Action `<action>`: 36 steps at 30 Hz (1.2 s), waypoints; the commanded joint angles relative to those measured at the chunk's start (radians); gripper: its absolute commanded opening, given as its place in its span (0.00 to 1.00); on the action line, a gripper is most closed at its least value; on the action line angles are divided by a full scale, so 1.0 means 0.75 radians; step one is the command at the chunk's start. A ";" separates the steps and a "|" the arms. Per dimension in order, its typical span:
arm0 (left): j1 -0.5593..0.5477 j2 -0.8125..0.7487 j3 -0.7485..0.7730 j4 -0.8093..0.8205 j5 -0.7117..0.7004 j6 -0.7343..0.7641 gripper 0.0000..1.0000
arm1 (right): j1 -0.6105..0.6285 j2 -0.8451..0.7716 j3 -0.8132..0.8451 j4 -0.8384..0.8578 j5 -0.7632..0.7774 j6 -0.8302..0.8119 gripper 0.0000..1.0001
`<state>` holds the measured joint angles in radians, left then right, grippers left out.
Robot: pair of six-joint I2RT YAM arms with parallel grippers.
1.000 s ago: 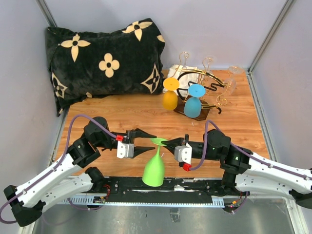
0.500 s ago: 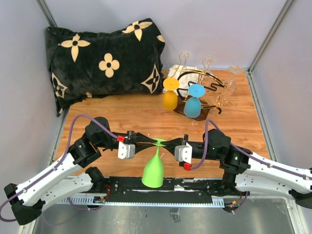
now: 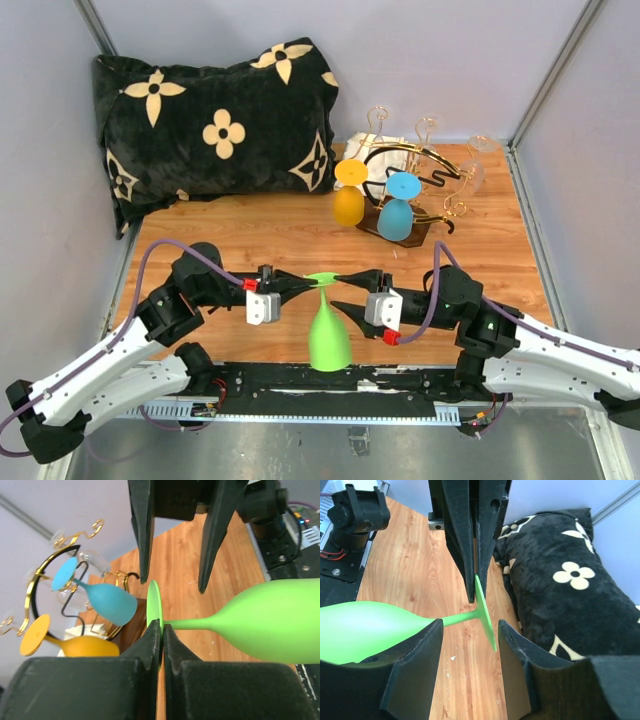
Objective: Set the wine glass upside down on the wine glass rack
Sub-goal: Turn the wine glass upside down at the wine rack.
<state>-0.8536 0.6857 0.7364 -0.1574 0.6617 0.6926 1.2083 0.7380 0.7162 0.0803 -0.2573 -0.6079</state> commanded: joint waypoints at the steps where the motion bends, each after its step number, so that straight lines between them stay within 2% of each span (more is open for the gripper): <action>1: -0.005 -0.060 -0.004 0.022 -0.174 0.037 0.01 | 0.019 -0.072 0.023 0.038 0.104 0.065 0.51; 7: -0.005 -0.116 -0.046 0.056 -0.377 0.058 0.01 | 0.019 -0.160 -0.018 0.132 0.436 0.224 0.60; 10: -0.005 -0.132 -0.062 0.093 -0.450 0.065 0.00 | 0.020 -0.187 -0.054 0.173 0.538 0.338 0.61; 14: -0.005 -0.139 -0.060 0.108 -0.500 0.089 0.00 | 0.019 -0.178 -0.044 0.107 0.764 0.571 0.62; 17: -0.005 -0.136 -0.052 0.110 -0.503 0.110 0.00 | 0.020 -0.151 -0.032 0.031 0.857 0.837 0.62; 21: -0.005 -0.115 -0.044 0.118 -0.497 0.120 0.00 | 0.019 -0.108 -0.077 0.080 0.777 1.081 0.61; 26: -0.005 -0.093 -0.033 0.116 -0.478 0.122 0.00 | 0.019 -0.004 -0.096 0.216 0.675 1.274 0.61; 34: -0.005 -0.079 -0.027 0.108 -0.433 0.147 0.00 | 0.019 0.217 -0.026 0.338 0.551 1.397 0.61; 36: -0.004 -0.078 -0.021 0.106 -0.425 0.153 0.00 | 0.019 0.256 -0.010 0.340 0.550 1.398 0.57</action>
<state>-0.8536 0.6285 0.6933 -0.1070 0.3172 0.7868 1.2083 0.8944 0.6601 0.2558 0.1947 0.3798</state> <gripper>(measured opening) 0.029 0.598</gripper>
